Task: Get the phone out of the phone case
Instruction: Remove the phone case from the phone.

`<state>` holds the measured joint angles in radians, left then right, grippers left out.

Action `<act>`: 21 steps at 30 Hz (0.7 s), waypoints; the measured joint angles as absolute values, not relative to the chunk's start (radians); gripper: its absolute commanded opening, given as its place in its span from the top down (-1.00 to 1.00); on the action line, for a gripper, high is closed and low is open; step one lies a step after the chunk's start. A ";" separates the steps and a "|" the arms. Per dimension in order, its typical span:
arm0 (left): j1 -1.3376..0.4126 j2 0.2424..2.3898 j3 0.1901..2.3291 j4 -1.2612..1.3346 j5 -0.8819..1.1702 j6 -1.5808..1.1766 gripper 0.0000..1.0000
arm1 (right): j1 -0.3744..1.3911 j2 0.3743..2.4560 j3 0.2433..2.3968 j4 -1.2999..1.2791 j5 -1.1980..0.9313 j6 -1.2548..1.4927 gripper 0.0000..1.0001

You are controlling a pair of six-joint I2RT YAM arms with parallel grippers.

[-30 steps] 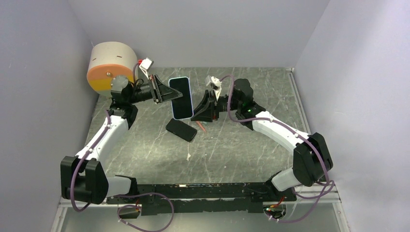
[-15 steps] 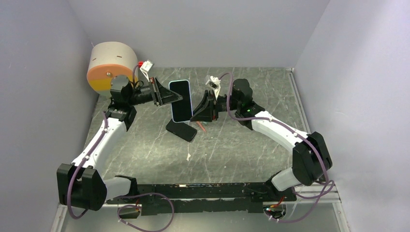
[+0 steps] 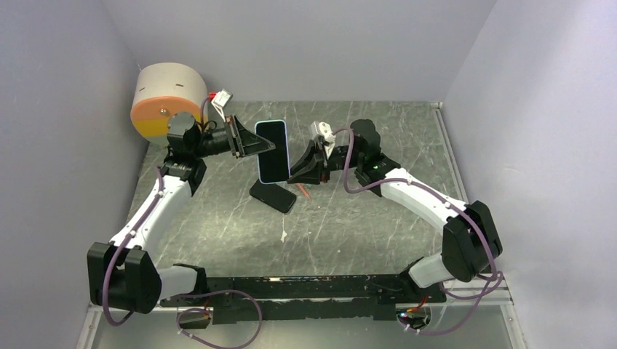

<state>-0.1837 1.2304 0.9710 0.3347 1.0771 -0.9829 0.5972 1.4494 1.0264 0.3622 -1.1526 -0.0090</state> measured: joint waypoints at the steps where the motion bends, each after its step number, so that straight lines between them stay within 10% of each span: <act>1: -0.184 1.235 0.971 0.339 1.077 -0.989 0.95 | 0.597 1.449 1.032 0.341 -1.153 -0.041 1.00; 13: -0.194 1.259 0.971 0.441 1.079 -1.145 0.95 | 0.606 1.512 1.078 0.268 -1.071 -0.252 1.00; 21: -0.202 1.240 0.999 0.236 1.045 -0.964 0.95 | 0.597 1.516 1.068 0.287 -1.060 -0.204 0.26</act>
<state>-0.2016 1.2396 0.9985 0.2356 1.0454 -0.9642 0.5972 1.5158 1.0679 0.2867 -1.0595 -0.2043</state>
